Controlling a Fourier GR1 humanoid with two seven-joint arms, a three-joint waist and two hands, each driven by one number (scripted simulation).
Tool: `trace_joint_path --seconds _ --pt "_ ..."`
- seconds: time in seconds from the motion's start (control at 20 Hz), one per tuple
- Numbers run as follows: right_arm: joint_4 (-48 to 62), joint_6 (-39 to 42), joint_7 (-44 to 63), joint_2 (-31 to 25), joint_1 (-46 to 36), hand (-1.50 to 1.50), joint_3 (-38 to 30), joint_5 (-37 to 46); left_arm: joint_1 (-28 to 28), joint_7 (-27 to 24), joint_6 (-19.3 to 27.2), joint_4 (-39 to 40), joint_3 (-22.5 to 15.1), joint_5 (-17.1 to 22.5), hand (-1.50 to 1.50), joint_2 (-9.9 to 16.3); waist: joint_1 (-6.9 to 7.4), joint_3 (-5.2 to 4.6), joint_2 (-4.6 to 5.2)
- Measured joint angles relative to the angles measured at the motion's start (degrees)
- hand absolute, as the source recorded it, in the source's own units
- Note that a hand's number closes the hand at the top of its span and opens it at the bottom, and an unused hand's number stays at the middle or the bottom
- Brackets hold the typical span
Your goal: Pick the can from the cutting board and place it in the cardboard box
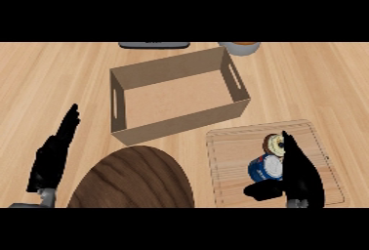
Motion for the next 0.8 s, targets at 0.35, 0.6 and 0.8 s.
trace_joint_path --seconds 0.35,0.6,0.8 --pt "2.30 0.64 -2.33 3.38 0.97 -1.50 -2.04 2.52 -0.49 -0.13 -2.30 1.06 2.28 -0.29 0.00 -0.65 -0.15 -0.01 0.01" --pt "5.66 0.71 -3.65 5.40 0.96 -1.50 -3.29 4.00 0.39 -0.85 -3.55 1.06 3.33 -1.27 0.00 -1.68 -0.12 0.00 0.02" --pt "6.25 1.33 -4.20 6.47 1.80 -1.50 -3.69 4.64 0.01 0.32 -3.93 0.27 3.59 -2.66 0.00 -2.77 -0.16 -0.01 -0.01"
